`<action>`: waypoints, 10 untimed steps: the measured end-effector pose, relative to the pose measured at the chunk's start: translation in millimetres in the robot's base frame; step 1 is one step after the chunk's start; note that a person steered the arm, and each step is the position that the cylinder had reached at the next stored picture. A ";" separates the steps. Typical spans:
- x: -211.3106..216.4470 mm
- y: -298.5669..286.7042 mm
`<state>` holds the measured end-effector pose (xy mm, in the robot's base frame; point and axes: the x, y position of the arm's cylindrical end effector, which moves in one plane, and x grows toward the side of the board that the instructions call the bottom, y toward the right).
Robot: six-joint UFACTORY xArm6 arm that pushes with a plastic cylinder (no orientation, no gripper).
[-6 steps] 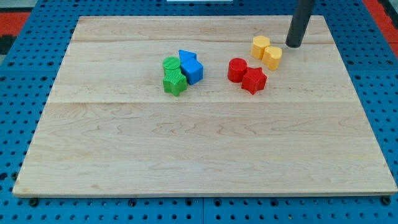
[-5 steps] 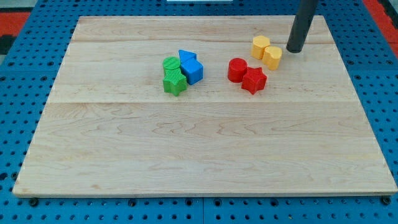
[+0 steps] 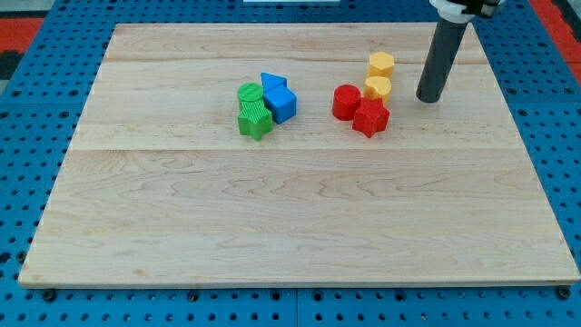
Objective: Push the blue cube along with blue triangle slightly up
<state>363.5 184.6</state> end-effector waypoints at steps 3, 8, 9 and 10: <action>94.6 -47.9; -30.1 -200.4; -47.3 -166.5; -47.5 -113.8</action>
